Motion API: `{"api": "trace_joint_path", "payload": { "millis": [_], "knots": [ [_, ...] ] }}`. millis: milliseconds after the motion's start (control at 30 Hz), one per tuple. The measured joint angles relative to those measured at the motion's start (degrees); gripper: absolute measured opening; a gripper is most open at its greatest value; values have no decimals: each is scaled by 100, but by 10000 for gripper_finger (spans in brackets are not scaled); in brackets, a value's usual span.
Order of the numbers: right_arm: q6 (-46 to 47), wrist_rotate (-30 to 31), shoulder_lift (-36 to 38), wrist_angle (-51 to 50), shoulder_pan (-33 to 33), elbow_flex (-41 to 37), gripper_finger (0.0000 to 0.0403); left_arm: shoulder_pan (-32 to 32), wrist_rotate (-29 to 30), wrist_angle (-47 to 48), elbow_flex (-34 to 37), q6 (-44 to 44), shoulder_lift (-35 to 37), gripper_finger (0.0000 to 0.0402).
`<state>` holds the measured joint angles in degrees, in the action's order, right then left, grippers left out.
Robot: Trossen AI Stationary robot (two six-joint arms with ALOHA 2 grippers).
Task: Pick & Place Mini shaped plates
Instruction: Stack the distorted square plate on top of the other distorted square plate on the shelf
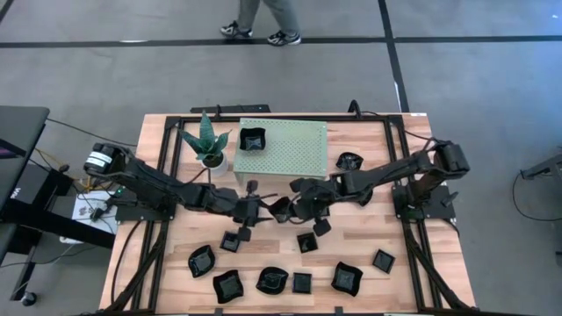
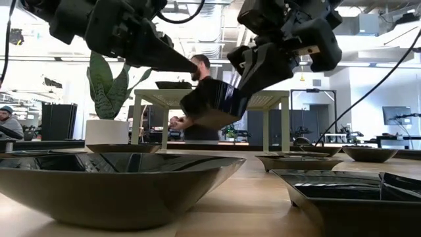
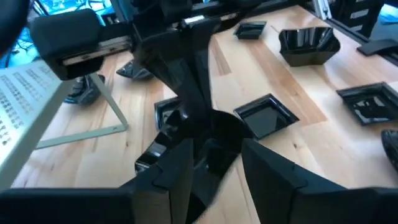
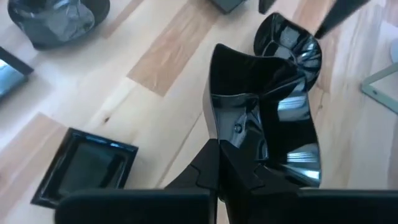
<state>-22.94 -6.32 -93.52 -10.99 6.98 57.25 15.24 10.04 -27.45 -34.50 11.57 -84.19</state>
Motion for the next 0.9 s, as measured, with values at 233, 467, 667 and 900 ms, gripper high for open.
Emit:
{"api": "trace_joint_path", "payload": {
  "millis": [233,467,667,900],
  "knots": [
    [-11,11,28,27,-4,0,1,2,-2,59,0,-155,-4,130],
    [-10,11,223,55,48,13,1,2,-4,122,0,-155,-200,126],
    [-6,15,289,49,48,13,1,2,-4,106,2,-155,-137,126],
    [-26,14,289,95,49,13,1,4,-322,131,0,-155,-139,114]
  ]
}}
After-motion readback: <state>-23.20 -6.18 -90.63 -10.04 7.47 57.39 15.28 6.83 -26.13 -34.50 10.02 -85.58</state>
